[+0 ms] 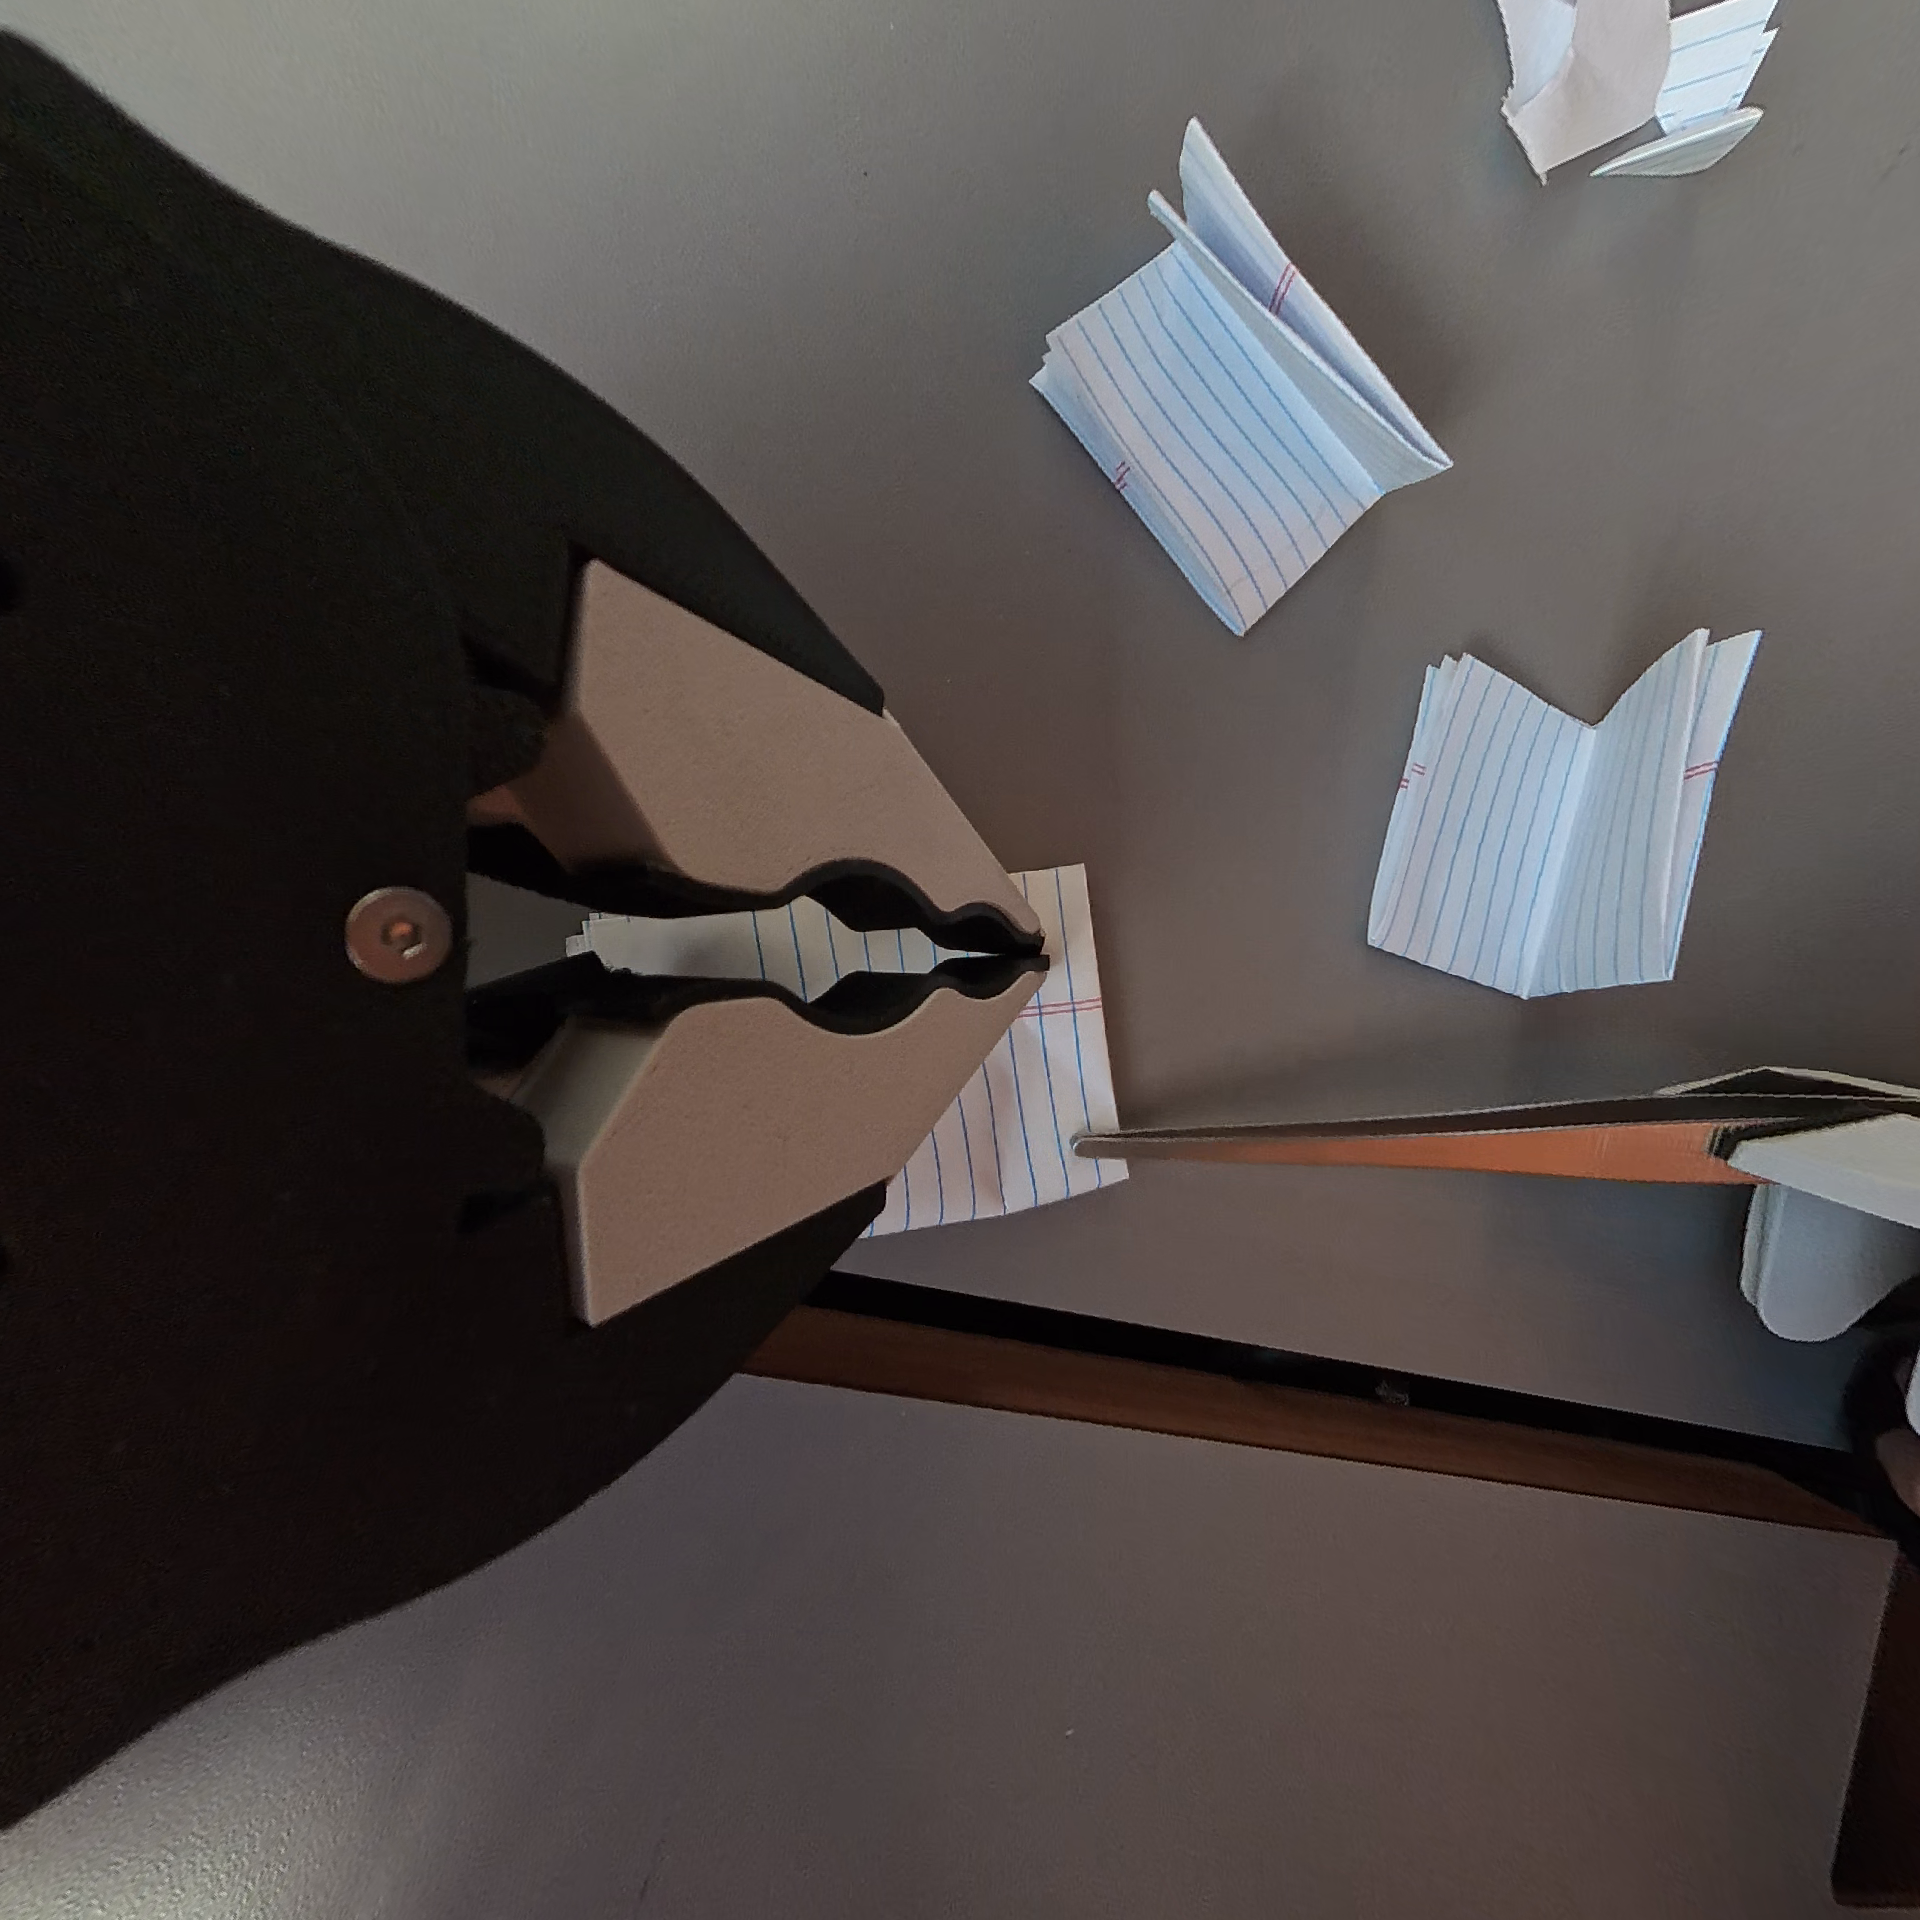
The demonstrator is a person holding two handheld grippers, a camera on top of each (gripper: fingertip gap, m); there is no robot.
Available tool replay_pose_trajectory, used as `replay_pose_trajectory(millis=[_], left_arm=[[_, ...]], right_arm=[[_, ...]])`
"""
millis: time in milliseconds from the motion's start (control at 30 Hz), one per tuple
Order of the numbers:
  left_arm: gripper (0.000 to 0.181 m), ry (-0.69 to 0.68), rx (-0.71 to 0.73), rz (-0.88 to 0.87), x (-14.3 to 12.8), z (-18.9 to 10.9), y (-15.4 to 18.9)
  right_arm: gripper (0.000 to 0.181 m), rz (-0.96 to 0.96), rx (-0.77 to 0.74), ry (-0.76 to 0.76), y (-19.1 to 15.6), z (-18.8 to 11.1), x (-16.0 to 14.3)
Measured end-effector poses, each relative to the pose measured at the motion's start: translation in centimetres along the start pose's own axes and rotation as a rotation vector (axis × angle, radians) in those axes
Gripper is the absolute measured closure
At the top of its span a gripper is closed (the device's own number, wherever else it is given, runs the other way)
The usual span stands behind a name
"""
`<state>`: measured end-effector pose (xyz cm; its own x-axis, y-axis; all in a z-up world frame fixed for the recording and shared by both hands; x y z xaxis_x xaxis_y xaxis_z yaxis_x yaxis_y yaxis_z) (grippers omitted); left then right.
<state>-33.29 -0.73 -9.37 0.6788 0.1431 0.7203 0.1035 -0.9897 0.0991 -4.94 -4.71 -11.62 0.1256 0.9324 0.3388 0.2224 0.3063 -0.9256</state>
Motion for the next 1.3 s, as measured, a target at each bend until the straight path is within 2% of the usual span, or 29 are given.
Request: replay_pose_trajectory(millis=[233, 433, 800, 1100, 1300], left_arm=[[0.181, -0.004, 0.002, 0.004, 0.0, 0.0, 0.0], [0.181, 0.0, -0.001, 0.0, 0.0, 0.0, 0.0], [0.181, 0.002, 0.002, -0.002, 0.0, 0.0, 0.0], [0.181, 0.003, 0.011, 0.009, -0.1, 0.0, 0.1], [0.181, 0.006, 0.003, -0.006, -0.1, 0.0, 0.0]], right_arm=[[0.17, 0.015, -0.009, 0.055, 0.1, -1.4, 0.0], [0.17, 0.006, -0.011, -0.014, -0.1, -0.5, 0.1], [0.17, 0.022, 0.032, -0.02, 0.3, 0.0, 0.2], [0.171, -0.001, 0.023, -0.058, 0.2, 0.1, 0.2], [0.168, -0.035, 0.003, -0.026, -0.1, -0.3, 0.1]])
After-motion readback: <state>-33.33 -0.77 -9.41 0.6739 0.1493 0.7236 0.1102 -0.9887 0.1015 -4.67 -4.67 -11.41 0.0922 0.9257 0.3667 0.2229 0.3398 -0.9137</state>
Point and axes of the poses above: each gripper's, where its closed fingertips meet, z out along the fingers, x out of its top, y = z × x across the jaws, the point moved 10 cm from there along -z, back along the fingers, and after that the axes turned 6 degrees about -z, right-handed, at the moved point
